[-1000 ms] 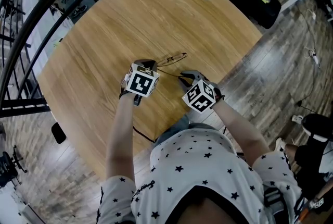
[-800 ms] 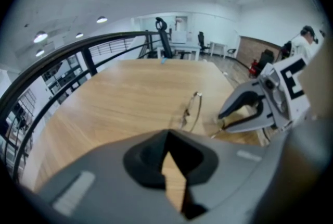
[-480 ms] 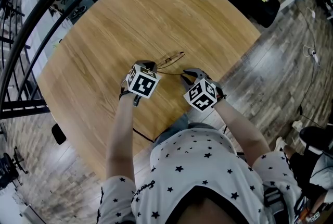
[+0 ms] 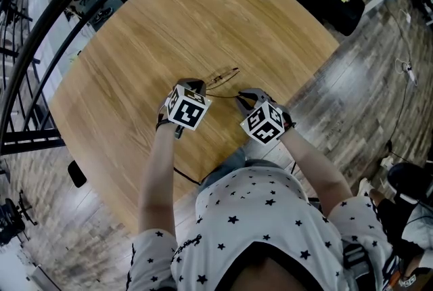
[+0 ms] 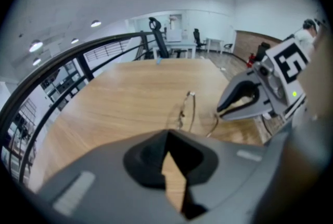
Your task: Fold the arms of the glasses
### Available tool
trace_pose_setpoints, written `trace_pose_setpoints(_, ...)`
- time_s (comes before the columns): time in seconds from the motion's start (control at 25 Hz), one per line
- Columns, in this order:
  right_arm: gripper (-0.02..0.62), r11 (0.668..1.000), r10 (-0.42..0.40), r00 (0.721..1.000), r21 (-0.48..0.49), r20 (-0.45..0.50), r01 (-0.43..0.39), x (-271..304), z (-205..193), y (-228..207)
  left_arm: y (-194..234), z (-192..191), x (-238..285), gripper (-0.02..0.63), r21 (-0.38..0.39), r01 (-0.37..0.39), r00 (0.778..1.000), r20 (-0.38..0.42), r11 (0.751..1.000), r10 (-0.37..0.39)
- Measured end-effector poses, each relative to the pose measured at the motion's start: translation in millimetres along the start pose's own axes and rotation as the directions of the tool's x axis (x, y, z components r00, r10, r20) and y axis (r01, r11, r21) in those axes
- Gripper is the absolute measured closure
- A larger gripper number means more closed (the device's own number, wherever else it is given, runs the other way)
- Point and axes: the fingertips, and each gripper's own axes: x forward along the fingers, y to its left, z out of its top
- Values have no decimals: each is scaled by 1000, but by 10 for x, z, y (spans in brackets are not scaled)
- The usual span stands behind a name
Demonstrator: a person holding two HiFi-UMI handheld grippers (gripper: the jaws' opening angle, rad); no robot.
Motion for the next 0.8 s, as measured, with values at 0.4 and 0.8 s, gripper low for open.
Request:
trace_pose_setpoints(0.4,551,998,22,1000,-50,-7,-23,29,2,163,-87,-69,30,526,12,49,998,-26,999,-48)
trace_pose_setpoints(0.8,551,999,8,1000,-36,-19,-8,80,-28,92,-121,-141,114,572,42,70,995,-68,997,-67)
